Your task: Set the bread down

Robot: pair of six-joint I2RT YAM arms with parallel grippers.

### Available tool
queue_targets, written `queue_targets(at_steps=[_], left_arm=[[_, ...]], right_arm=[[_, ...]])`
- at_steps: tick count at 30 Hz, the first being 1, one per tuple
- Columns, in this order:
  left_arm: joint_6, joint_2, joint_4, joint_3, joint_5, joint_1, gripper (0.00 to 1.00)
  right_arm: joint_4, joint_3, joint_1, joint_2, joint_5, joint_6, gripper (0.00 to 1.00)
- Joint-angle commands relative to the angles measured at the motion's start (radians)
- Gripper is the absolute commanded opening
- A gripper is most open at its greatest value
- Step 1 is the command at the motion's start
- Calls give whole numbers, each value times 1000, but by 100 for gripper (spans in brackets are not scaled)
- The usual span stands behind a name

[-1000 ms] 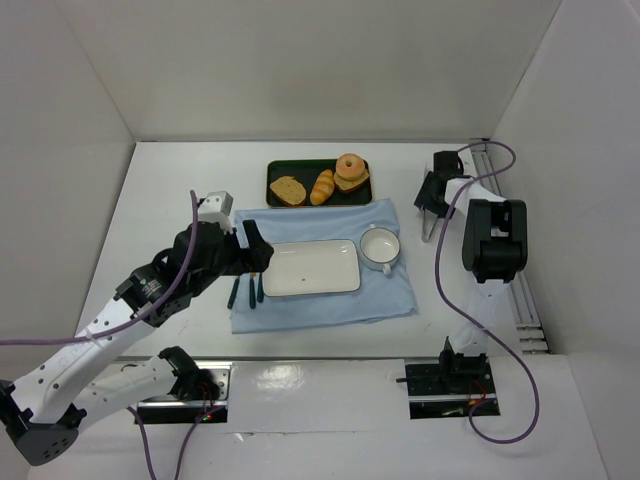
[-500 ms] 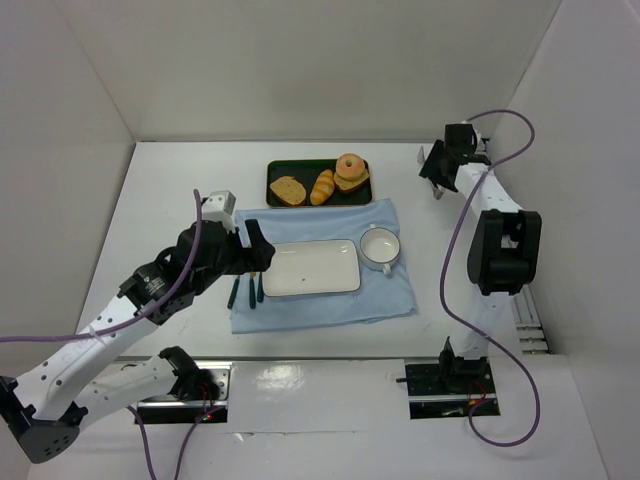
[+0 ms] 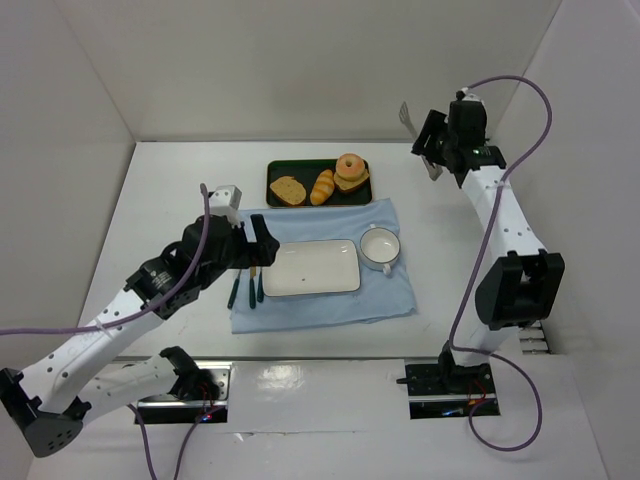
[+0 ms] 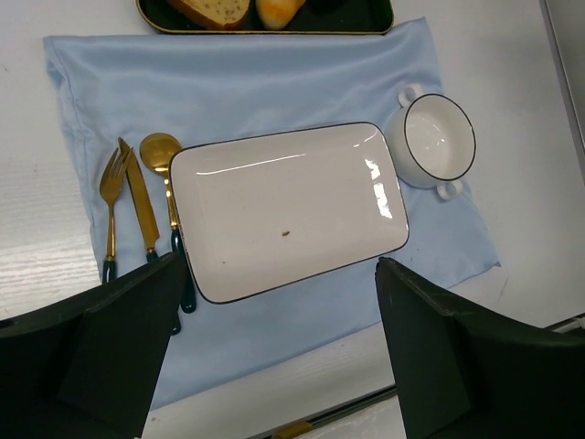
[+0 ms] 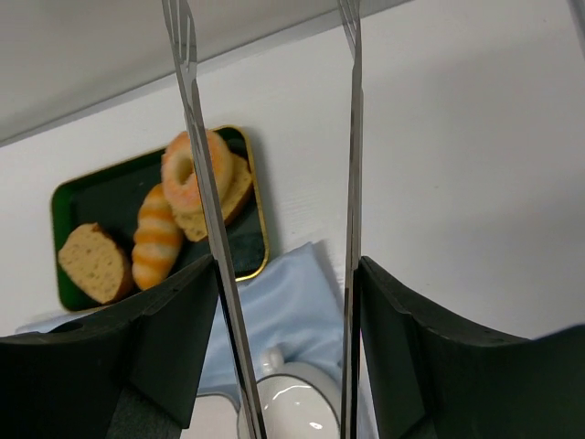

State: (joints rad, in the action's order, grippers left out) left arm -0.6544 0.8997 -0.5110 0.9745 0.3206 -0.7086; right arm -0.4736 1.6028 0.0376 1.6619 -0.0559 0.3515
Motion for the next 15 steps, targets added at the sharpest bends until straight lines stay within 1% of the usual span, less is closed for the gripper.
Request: queue_targets(at_steps=[1, 9, 15], left_arm=[[39, 19, 62, 50, 15, 3, 98], [79, 48, 103, 59, 24, 3, 98], [99, 57, 126, 59, 25, 3, 98]], right_arm=[[-37, -29, 53, -111, 21, -13, 67], [-74, -152, 131, -278, 7, 7, 67], [-94, -202, 153, -300, -12, 17, 67]])
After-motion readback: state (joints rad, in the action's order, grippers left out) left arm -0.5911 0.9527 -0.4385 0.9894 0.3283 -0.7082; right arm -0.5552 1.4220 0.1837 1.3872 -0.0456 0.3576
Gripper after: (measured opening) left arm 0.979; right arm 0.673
